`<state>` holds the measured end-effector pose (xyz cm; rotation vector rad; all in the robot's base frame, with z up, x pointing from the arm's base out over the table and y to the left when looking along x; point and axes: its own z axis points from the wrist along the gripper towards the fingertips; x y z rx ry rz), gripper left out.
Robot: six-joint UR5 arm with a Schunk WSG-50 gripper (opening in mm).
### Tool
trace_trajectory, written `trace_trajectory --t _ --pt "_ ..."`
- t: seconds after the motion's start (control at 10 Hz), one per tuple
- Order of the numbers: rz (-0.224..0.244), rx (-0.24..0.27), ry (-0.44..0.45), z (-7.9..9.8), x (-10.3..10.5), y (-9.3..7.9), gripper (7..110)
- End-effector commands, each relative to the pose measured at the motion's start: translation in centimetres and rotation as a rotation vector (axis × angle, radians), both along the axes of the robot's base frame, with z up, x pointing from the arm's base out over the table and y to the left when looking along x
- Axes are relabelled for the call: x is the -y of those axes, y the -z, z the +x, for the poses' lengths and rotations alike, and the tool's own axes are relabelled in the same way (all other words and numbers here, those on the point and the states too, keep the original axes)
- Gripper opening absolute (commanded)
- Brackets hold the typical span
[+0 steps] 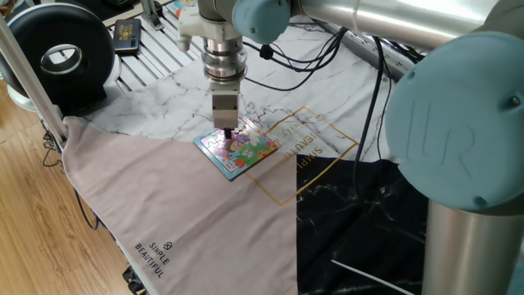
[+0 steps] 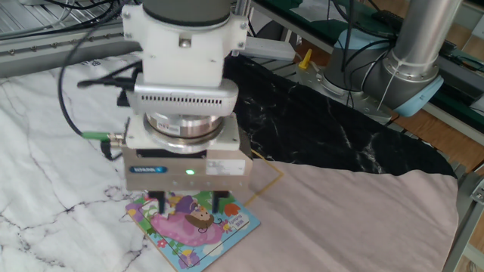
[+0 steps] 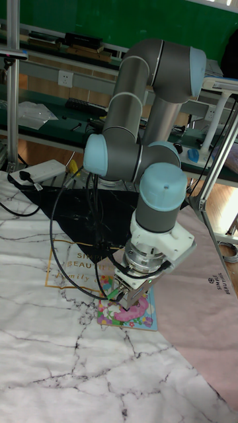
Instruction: Assemble one piece of a puzzle
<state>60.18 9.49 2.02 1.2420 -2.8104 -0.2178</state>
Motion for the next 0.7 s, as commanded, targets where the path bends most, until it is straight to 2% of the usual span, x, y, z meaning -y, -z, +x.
trace_trajectory --t 0.0,0.2,0.5,0.6 --pt "0.055 -0.034 0.049 -0.3 -1.5 0.5 66" --pt "0.063 -0.010 0.043 0.4 -1.7 0.8 66" --pt "0.052 0.026 0.080 1.2 -1.4 0.7 66" --pt "0.065 0.026 0.086 1.2 -1.6 0.8 66"
